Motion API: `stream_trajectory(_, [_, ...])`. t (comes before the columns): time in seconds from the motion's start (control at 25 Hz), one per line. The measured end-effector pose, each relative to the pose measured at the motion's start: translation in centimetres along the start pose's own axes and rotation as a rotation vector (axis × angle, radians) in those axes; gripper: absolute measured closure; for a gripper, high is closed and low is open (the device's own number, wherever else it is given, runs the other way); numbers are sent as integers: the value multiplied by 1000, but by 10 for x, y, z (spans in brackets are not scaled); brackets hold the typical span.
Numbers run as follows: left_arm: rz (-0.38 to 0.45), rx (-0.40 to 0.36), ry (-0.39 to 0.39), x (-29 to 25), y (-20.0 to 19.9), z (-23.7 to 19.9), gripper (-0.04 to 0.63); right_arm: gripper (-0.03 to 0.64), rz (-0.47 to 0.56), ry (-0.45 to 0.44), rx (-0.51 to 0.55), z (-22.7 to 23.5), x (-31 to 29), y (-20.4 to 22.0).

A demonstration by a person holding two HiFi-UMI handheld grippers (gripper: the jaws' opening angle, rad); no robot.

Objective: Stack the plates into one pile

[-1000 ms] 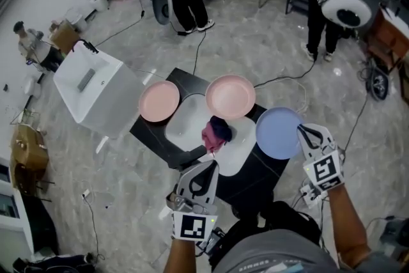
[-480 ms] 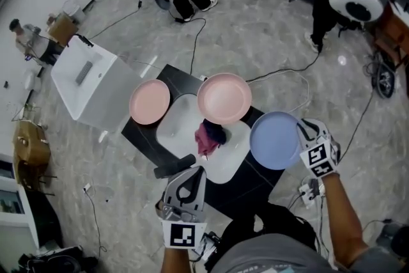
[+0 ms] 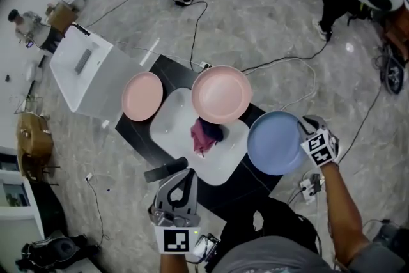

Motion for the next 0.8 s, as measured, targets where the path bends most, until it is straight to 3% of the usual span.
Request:
stream_trajectory(0.56, [-47,34,-6,-21,8,-6,594,508,-138,-140,-132,5,-48,39])
stream_trajectory(0.8, [-52,36,-3,-21,10,-9,594,553,-163,-201,-195,6,-51,38])
Point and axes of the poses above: the fingertips, and each gripper's own axes: x backward along the fingers, z to its right, y out of its underside, the point moved 10 cm from there along x, backward along the fingers, and after that the axes turned 11 degrees about y, right-handed, at the moved point
